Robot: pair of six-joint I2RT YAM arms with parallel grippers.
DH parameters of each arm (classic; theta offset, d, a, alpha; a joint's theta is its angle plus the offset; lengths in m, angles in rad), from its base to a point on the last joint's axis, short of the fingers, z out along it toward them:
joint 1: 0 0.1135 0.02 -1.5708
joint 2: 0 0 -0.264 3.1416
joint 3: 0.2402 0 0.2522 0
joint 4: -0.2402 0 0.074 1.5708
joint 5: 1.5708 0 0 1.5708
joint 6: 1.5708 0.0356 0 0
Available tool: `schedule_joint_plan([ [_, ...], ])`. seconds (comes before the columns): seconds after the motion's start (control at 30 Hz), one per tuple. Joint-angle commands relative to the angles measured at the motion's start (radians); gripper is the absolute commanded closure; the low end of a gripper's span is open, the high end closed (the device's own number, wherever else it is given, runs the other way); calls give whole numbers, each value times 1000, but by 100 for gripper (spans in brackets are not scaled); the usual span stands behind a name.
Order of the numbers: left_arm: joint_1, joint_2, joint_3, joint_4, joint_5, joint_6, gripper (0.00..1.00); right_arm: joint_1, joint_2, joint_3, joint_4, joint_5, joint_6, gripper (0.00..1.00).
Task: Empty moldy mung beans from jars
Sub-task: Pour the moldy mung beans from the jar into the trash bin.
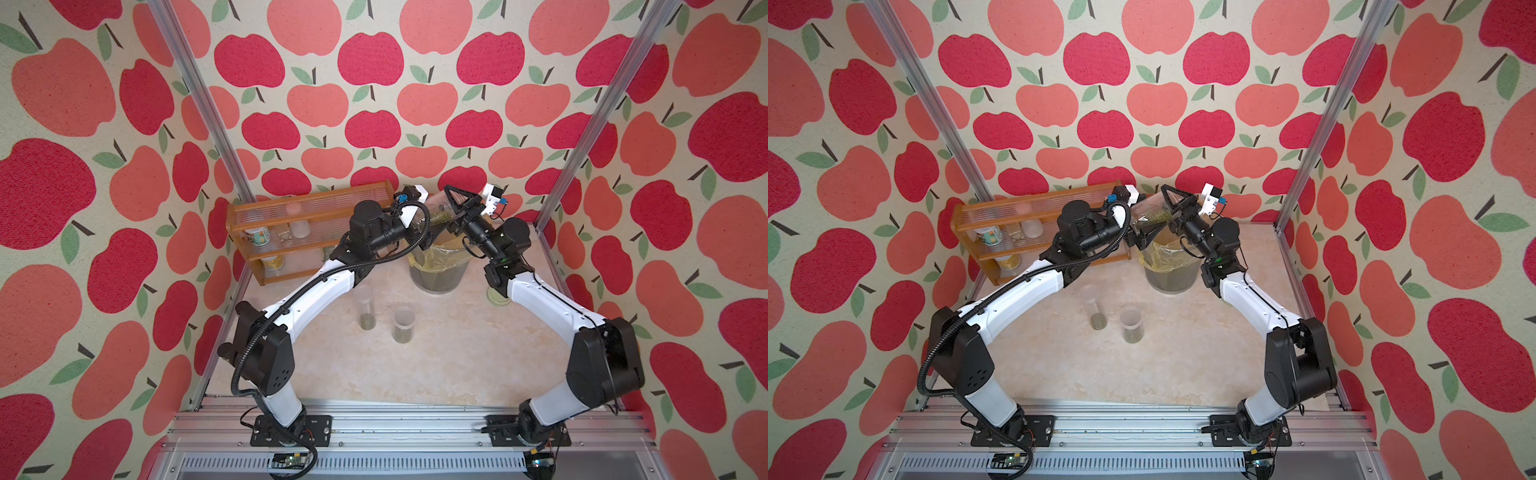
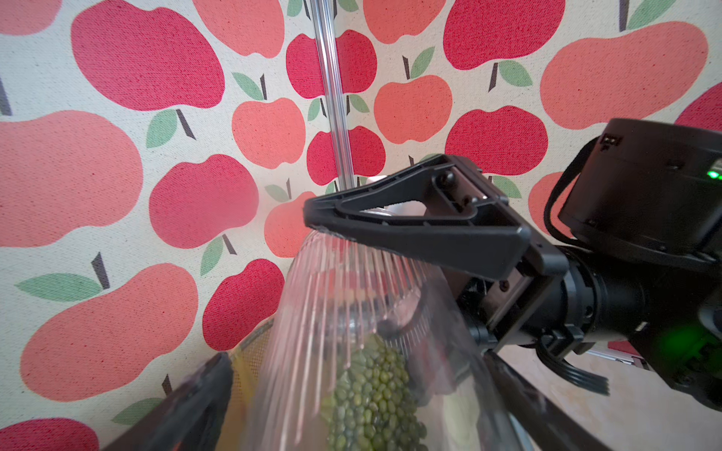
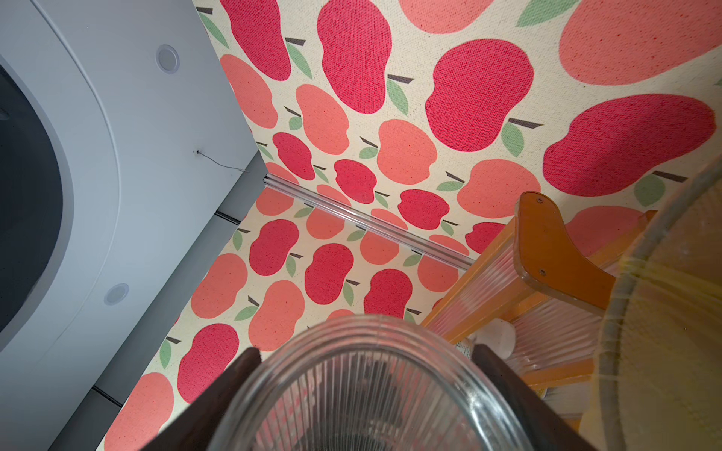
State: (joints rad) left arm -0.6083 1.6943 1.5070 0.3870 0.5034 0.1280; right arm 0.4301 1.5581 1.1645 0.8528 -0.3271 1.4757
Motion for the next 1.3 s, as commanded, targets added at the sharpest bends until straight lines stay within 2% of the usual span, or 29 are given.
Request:
schedule_joint_plan([
  [0.0, 0, 13, 15, 53, 11, -21, 0, 10, -22, 11, 92, 2, 16, 41],
  [0.63, -33, 80, 93, 62, 48, -48, 1, 27, -1, 19, 114, -3, 28, 41],
  [0.87, -19, 77, 106, 56, 82, -55, 32, 27, 17, -9, 143, 16, 66, 37],
  [0.97, 2, 82, 133, 12, 86, -96, 36, 26, 26, -20, 161, 22, 81, 36],
  [1.07, 15, 85, 146, -22, 82, -109, 37, 27, 33, -17, 158, 20, 78, 27],
  [1.17, 25, 88, 208, -156, 64, -92, 38, 23, 22, -20, 131, 17, 42, 11],
  [1.27, 38, 85, 258, -265, 55, -72, 38, 13, -10, -43, 62, 25, -22, 2],
])
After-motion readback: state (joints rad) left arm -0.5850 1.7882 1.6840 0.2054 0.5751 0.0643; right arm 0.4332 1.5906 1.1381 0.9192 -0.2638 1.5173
